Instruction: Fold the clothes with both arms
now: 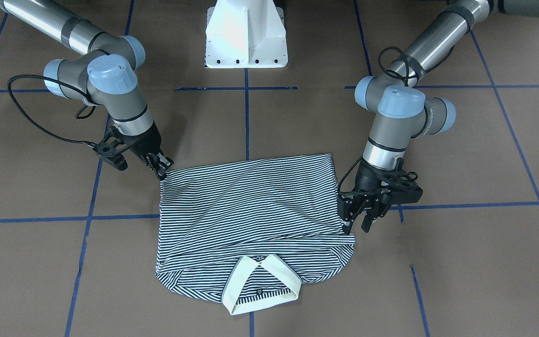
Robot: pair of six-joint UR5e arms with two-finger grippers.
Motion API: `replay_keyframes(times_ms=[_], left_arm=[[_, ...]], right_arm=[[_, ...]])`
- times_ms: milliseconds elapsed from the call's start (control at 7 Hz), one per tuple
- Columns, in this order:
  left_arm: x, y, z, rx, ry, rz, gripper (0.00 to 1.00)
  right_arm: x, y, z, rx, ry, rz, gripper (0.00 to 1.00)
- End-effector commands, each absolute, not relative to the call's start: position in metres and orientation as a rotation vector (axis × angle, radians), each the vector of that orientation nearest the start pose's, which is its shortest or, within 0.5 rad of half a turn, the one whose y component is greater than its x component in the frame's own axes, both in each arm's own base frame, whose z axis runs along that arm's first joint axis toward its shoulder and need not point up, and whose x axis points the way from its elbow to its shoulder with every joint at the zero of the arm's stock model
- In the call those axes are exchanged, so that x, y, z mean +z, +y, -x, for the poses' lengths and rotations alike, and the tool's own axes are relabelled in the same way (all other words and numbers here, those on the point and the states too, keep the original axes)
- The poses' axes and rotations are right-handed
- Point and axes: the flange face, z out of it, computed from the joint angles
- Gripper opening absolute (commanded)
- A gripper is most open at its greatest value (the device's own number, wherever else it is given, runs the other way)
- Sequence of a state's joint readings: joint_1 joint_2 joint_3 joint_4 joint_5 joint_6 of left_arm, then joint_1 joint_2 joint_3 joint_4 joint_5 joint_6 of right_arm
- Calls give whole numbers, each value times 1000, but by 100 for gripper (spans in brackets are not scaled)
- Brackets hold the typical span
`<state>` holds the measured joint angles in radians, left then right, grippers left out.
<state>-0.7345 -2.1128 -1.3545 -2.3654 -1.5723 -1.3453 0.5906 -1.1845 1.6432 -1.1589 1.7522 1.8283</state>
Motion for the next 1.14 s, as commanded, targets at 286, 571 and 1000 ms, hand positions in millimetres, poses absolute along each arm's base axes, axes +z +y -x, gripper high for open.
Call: replay_keyframes(times_ms=[286,571,1000], left_arm=[[351,-583,-447,-456,1011,-523,58],[340,-580,-443,-455,1030,-532,58],[324,-575,-439,-453,1064,-539,58]], right_arm=[[349,-388,431,629,-984,66,0],[346,-304,401,526,-1001,123,0],[328,-178,430,426,-986,340,0]])
